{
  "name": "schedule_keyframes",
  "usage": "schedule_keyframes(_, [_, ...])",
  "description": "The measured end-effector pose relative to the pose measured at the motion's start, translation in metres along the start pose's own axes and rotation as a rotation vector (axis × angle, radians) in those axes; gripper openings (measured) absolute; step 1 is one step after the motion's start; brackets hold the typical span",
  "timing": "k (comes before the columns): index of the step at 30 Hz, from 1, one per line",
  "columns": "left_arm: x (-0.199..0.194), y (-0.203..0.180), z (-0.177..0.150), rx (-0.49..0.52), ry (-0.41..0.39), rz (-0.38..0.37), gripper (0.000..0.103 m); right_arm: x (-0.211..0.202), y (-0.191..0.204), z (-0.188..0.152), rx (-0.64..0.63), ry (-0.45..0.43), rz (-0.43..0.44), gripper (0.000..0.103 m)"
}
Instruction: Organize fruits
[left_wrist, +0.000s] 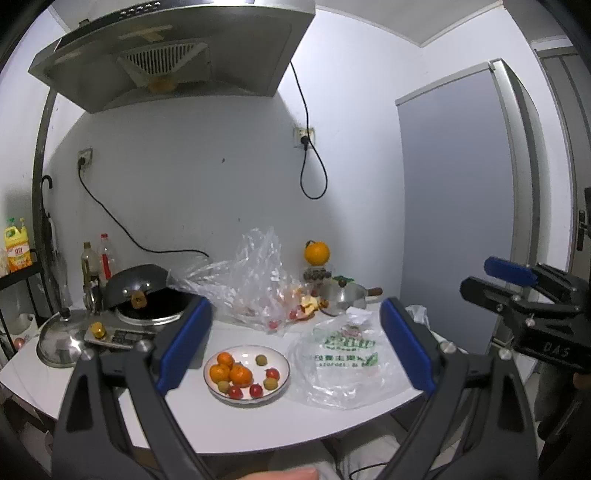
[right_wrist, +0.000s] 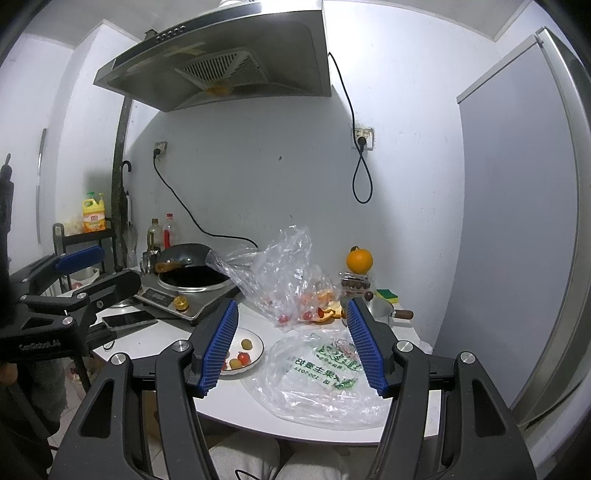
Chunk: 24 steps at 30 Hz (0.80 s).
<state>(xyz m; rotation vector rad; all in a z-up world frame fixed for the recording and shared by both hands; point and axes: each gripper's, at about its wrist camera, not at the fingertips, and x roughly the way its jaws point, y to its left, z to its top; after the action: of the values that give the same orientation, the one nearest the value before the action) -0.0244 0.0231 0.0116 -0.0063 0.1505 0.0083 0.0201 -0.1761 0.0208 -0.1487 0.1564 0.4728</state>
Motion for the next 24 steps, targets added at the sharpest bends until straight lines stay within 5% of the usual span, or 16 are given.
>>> schedule_keyframes(24, [0.002, 0.0017, -0.0014, 0.005, 0.0, 0.0, 0.094, 0.0006, -0.0008, 0.0009, 0.0, -0.004, 0.001, 0.065])
